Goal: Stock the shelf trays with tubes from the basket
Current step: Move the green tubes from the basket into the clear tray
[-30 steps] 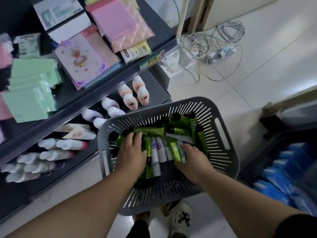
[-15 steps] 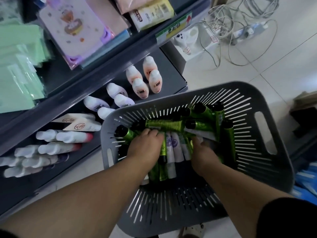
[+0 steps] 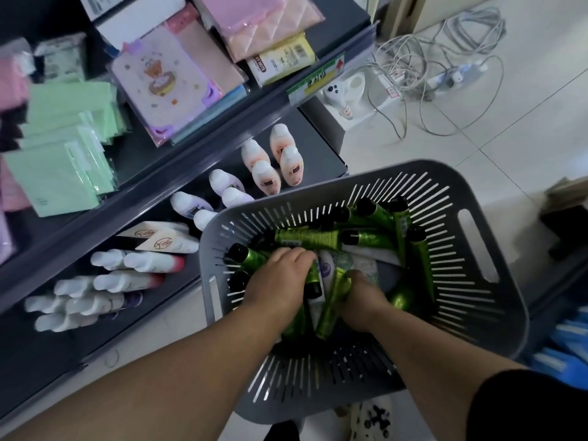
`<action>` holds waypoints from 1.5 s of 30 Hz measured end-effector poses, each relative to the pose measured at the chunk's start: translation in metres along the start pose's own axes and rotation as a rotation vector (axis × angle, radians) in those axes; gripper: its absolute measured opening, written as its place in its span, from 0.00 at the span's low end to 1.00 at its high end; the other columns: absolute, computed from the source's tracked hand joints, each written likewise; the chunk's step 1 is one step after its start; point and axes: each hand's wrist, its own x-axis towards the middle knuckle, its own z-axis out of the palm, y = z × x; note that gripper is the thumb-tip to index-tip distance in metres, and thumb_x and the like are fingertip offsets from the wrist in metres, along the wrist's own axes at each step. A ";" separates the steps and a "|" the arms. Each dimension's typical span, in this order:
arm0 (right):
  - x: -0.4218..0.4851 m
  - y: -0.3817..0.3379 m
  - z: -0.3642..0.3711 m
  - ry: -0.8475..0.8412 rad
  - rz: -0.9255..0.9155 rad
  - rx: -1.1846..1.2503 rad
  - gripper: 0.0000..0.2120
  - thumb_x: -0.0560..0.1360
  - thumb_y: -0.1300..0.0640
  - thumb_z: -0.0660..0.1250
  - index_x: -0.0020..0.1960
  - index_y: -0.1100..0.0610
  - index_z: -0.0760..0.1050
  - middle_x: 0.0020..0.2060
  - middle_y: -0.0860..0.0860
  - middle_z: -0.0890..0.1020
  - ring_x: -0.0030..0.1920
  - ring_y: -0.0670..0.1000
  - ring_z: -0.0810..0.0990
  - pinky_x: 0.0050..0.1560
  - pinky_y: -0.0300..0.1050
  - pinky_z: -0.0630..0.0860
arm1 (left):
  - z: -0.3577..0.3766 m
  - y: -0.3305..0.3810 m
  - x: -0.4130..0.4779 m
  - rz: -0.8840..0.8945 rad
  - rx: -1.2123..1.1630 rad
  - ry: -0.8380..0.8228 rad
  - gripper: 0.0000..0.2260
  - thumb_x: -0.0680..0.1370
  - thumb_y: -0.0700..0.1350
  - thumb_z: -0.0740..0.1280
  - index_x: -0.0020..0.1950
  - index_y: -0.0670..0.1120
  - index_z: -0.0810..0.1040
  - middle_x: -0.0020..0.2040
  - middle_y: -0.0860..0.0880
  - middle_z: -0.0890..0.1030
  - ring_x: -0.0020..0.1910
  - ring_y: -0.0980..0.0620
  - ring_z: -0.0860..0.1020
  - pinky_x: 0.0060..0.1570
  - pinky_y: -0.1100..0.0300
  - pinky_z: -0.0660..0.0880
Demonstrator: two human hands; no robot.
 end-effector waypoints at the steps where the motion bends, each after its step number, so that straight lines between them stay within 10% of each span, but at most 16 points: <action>1: 0.003 -0.001 0.002 0.012 0.019 0.061 0.28 0.75 0.51 0.67 0.69 0.57 0.59 0.62 0.58 0.75 0.61 0.60 0.75 0.53 0.44 0.71 | 0.002 -0.001 -0.001 0.001 -0.009 0.014 0.24 0.80 0.36 0.54 0.76 0.48 0.58 0.76 0.51 0.61 0.75 0.51 0.55 0.70 0.61 0.56; 10: 0.029 -0.005 0.013 0.090 0.139 0.248 0.35 0.76 0.54 0.68 0.74 0.62 0.51 0.62 0.62 0.74 0.61 0.62 0.74 0.45 0.45 0.67 | 0.011 -0.013 -0.003 0.026 -0.079 0.125 0.23 0.80 0.35 0.57 0.75 0.47 0.63 0.74 0.49 0.65 0.73 0.51 0.60 0.69 0.63 0.57; 14: 0.020 -0.009 0.005 0.103 0.036 0.105 0.16 0.76 0.51 0.66 0.60 0.58 0.71 0.56 0.58 0.79 0.54 0.59 0.78 0.44 0.42 0.70 | -0.003 -0.010 -0.010 0.041 -0.140 0.223 0.21 0.78 0.34 0.62 0.71 0.45 0.69 0.69 0.48 0.72 0.67 0.48 0.70 0.62 0.60 0.66; 23: -0.071 -0.009 -0.063 0.199 -0.071 0.541 0.08 0.76 0.56 0.69 0.52 0.56 0.74 0.39 0.52 0.81 0.36 0.51 0.79 0.32 0.40 0.76 | -0.068 0.033 -0.041 -0.174 -0.359 0.461 0.15 0.78 0.48 0.66 0.62 0.44 0.71 0.58 0.46 0.77 0.54 0.46 0.76 0.46 0.62 0.66; 31: -0.189 -0.039 -0.144 0.279 -0.240 0.800 0.03 0.77 0.53 0.67 0.47 0.52 0.78 0.44 0.57 0.84 0.45 0.61 0.83 0.48 0.59 0.81 | -0.181 0.094 -0.104 -0.302 -0.673 0.685 0.14 0.74 0.51 0.70 0.51 0.44 0.70 0.46 0.49 0.77 0.45 0.49 0.77 0.41 0.58 0.71; 39: -0.318 -0.077 -0.227 0.134 -0.604 0.966 0.07 0.81 0.58 0.60 0.57 0.53 0.76 0.48 0.56 0.84 0.45 0.54 0.84 0.38 0.46 0.79 | -0.254 0.142 -0.203 -0.153 -0.797 0.494 0.13 0.75 0.45 0.71 0.51 0.58 0.70 0.51 0.60 0.76 0.48 0.64 0.75 0.41 0.73 0.71; 45: -0.401 -0.123 -0.229 0.111 -0.788 0.706 0.06 0.81 0.55 0.62 0.56 0.52 0.76 0.49 0.52 0.84 0.48 0.50 0.83 0.41 0.44 0.78 | -0.302 0.156 -0.277 -0.154 -0.720 0.529 0.20 0.74 0.40 0.68 0.64 0.54 0.71 0.50 0.54 0.80 0.42 0.58 0.77 0.38 0.69 0.72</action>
